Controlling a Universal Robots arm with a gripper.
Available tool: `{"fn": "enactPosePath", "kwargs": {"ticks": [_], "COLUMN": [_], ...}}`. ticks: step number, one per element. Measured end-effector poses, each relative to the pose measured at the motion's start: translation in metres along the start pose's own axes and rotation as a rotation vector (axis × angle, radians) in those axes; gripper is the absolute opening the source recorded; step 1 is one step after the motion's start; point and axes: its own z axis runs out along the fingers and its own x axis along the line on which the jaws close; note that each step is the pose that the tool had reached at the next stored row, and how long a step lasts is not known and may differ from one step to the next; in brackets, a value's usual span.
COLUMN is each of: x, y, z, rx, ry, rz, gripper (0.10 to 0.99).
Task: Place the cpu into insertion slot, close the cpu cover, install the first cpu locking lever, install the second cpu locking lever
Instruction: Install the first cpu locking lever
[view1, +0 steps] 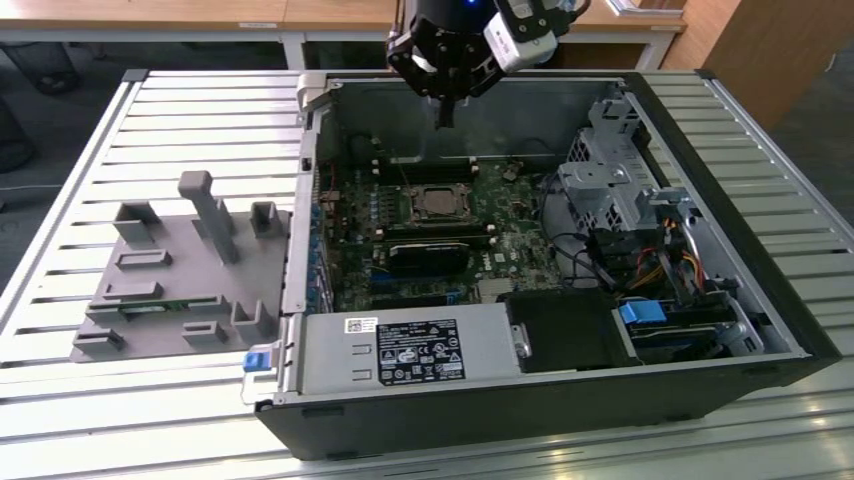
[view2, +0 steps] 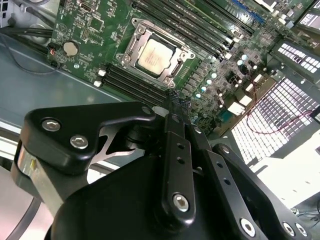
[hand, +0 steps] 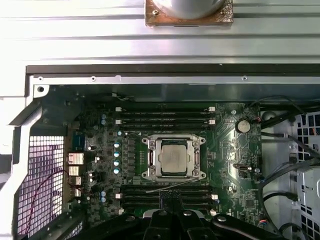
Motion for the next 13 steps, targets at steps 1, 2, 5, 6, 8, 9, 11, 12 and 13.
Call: {"fn": "enactPosePath", "kwargs": {"ticks": [1, 2, 5, 6, 8, 9, 11, 12, 13], "x": [0.0, 0.0, 0.0, 0.0, 0.0, 0.0009, 0.0057, 0.0083, 0.0095], "y": [0.0, -0.0001, -0.0003, -0.0003, -0.0005, -0.0005, 0.0, 0.0003, 0.0005], "z": [0.0001, 0.0002, 0.0023, 0.0033, 0.0054, 0.0057, 0.0066, 0.0074, 0.009], "rx": [0.0, 0.0, 0.0, 0.0, 0.0, 0.0, 0.0, 0.0, 0.0], "ry": [0.0, -0.0001, -0.0003, -0.0002, -0.0002, -0.0002, -0.0001, -0.0002, -0.0003], "rz": [0.0, 0.0, 0.0, 0.0, 0.0, 0.0, 0.0, 0.0, 0.0], "gripper": [0.106, 0.106, 0.106, 0.106, 0.106, 0.106, 0.106, 0.106, 0.106]}}
